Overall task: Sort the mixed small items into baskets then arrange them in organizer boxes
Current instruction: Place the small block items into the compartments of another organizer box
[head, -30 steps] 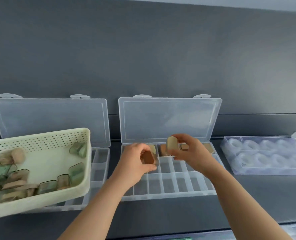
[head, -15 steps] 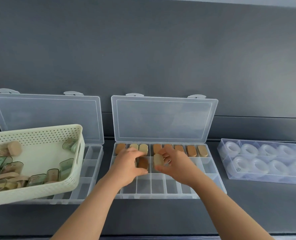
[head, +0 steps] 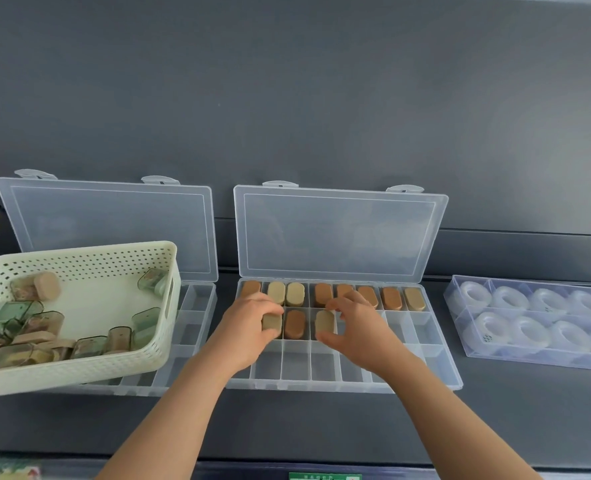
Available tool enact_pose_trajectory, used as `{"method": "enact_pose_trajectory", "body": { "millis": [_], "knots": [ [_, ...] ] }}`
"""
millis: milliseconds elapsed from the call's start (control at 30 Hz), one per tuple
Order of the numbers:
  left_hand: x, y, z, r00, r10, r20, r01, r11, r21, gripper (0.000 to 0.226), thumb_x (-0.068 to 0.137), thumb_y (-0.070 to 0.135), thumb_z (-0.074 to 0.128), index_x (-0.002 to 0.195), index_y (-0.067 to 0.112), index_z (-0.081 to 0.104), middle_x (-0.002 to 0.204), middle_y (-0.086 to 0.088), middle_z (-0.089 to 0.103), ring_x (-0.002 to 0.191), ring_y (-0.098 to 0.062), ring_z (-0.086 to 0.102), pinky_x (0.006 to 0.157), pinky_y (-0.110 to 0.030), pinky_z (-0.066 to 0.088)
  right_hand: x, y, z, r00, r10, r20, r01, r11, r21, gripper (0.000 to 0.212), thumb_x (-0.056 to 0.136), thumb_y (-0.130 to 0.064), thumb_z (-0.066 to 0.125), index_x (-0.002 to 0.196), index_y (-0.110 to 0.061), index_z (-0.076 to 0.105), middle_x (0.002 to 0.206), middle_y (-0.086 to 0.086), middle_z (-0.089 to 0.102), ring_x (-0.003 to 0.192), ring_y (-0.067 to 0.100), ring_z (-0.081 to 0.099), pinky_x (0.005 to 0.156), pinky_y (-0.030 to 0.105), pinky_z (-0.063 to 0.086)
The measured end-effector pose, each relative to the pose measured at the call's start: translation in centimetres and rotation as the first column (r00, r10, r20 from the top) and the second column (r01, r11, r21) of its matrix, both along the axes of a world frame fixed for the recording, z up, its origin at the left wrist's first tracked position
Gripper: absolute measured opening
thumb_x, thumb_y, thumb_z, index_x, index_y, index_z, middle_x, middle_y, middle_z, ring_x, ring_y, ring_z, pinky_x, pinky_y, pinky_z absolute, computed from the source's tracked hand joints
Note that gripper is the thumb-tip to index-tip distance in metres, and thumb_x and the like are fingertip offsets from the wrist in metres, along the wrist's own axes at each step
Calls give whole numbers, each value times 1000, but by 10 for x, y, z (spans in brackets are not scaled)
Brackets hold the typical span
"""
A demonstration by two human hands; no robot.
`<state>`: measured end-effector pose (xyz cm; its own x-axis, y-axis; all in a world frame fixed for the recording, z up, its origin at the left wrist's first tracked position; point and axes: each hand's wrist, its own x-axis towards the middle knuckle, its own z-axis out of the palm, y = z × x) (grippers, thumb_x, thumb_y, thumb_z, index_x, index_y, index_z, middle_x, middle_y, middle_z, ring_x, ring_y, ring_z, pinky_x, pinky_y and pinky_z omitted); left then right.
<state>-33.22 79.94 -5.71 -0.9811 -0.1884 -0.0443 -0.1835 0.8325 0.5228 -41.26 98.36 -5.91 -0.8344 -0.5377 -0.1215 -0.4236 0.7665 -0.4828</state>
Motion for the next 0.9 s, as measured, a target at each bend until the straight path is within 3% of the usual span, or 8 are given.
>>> {"method": "enact_pose_trajectory", "body": {
  "millis": [200, 400, 500, 633, 767, 900],
  "knots": [
    [22, -13, 31, 993, 6, -120, -6, 1000, 4, 37, 92, 20, 59, 129, 23, 56, 132, 11, 50, 118, -5, 46, 95, -12, 28, 19, -28, 31, 989, 63, -132, -76, 992, -98, 47, 88, -39, 63, 130, -22, 52, 131, -6, 53, 113, 14, 53, 89, 22, 44],
    [79, -93, 88, 966, 104, -236, -104, 995, 13, 34, 88, 25, 64, 121, 30, 61, 116, 20, 53, 96, 8, 47, 90, -12, 35, 52, -106, 80, 970, 196, -141, -223, 950, -217, 40, 90, -35, 61, 129, -28, 55, 133, -12, 54, 113, 8, 55, 88, 13, 38],
    [110, -147, 99, 972, 169, -164, -167, 986, 27, 34, 86, 25, 67, 119, 33, 60, 108, 23, 56, 88, 16, 46, 78, -4, 34, 70, -150, 93, 949, 305, -79, -315, 919, -237, 38, 89, -31, 64, 126, -27, 58, 122, -19, 57, 104, -3, 52, 91, 12, 40],
    [141, -214, 96, 984, 178, -19, -177, 983, 47, 34, 83, 28, 71, 116, 32, 63, 105, 24, 60, 94, 11, 53, 92, -20, 45, 87, -206, 92, 911, 407, 69, -393, 906, -160, 37, 87, -31, 67, 124, -28, 61, 123, -11, 61, 99, 1, 54, 90, 18, 45],
    [155, -255, 88, 986, 70, 152, -83, 993, 81, 28, 83, 37, 69, 111, 34, 66, 103, 24, 64, 89, 15, 56, 77, -6, 43, 102, -249, 82, 877, 432, 211, -416, 902, -117, 37, 87, -29, 67, 124, -26, 62, 124, -12, 62, 106, 2, 56, 98, 22, 45],
    [158, -266, 78, 942, -122, 312, 89, 989, 116, 28, 92, 43, 55, 115, 33, 66, 109, 25, 63, 97, 10, 56, 86, -13, 43, 112, -274, 73, 884, 392, 253, -374, 920, -119, 35, 88, -26, 66, 123, -23, 63, 122, -12, 63, 106, 1, 58, 99, 22, 46]
  ]
}}
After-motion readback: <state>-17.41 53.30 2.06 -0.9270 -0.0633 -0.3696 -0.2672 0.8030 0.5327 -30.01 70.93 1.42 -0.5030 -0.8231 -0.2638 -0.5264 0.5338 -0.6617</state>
